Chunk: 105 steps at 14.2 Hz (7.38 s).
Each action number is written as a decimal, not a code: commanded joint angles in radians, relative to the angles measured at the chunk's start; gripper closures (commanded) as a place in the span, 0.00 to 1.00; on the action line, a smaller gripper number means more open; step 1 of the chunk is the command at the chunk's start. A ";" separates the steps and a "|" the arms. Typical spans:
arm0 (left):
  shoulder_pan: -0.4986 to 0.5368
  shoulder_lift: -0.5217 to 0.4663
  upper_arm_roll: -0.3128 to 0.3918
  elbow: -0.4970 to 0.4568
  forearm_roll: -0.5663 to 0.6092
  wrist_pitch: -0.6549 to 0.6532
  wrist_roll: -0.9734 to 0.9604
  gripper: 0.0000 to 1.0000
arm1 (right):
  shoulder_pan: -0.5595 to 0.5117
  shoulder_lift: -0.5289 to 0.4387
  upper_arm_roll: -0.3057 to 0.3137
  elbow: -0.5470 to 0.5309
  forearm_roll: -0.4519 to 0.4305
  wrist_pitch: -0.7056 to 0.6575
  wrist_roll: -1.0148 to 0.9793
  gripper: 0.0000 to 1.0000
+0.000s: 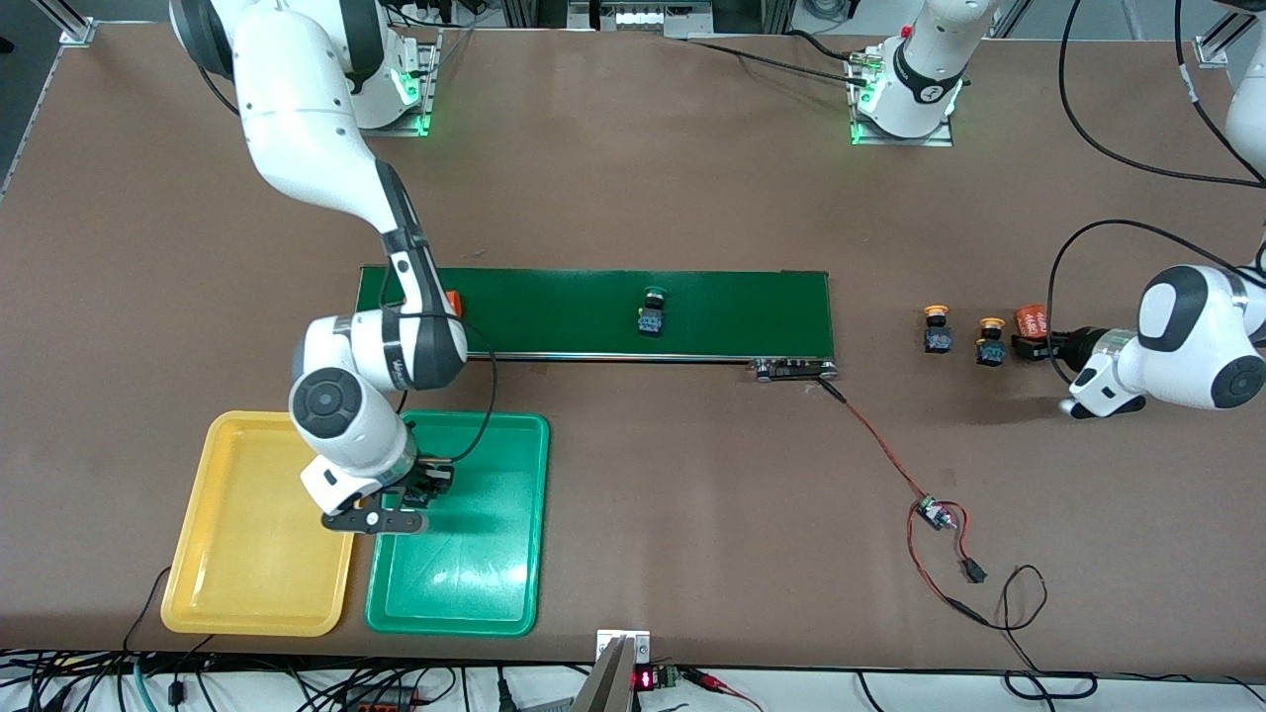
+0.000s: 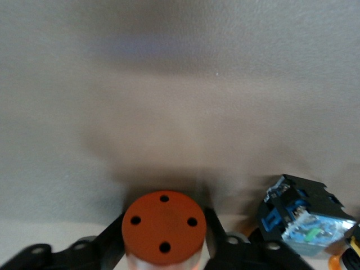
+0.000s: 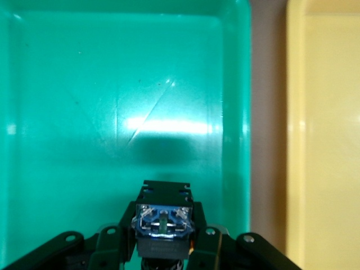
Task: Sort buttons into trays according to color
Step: 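Lower the button into the green tray and open the right gripper, then grasp the second belt button with the right gripper while the left gripper places a cylinder, then carry the button to the green tray while the left gripper withdraws, then release the button in the green tray while the left gripper grasps an orange-cap button, then place the orange-cap button on the belt while the right gripper withdraws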
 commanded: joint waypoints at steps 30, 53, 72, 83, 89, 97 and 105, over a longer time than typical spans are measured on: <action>-0.388 -0.103 -0.424 -0.042 -0.009 -0.024 0.417 0.74 | 0.521 -0.370 -0.011 -0.388 0.000 -0.262 0.484 0.00; -0.391 -0.155 -0.440 -0.154 0.109 0.134 0.542 0.00 | 0.218 -0.278 -0.014 -0.244 -0.007 -0.095 0.231 1.00; -0.163 -0.140 -0.311 -0.145 0.158 -0.003 -0.339 0.00 | 0.082 0.070 -0.005 0.044 0.003 0.142 0.005 0.00; -0.075 -0.120 -0.213 -0.360 0.287 0.301 -0.304 0.35 | 0.101 -0.256 -0.090 0.044 -0.008 -0.292 0.036 0.00; -0.042 -0.132 -0.239 -0.367 0.285 0.263 -0.293 0.77 | 0.087 -0.387 -0.228 0.043 -0.010 -0.533 0.025 0.00; -0.015 -0.136 -0.545 -0.329 0.155 0.128 -0.474 0.77 | 0.027 -0.395 -0.298 0.040 -0.005 -0.544 -0.099 0.00; -0.351 -0.094 -0.475 -0.231 0.115 0.223 -0.673 0.77 | -0.288 -0.557 -0.016 -0.055 -0.026 -0.553 -0.208 0.00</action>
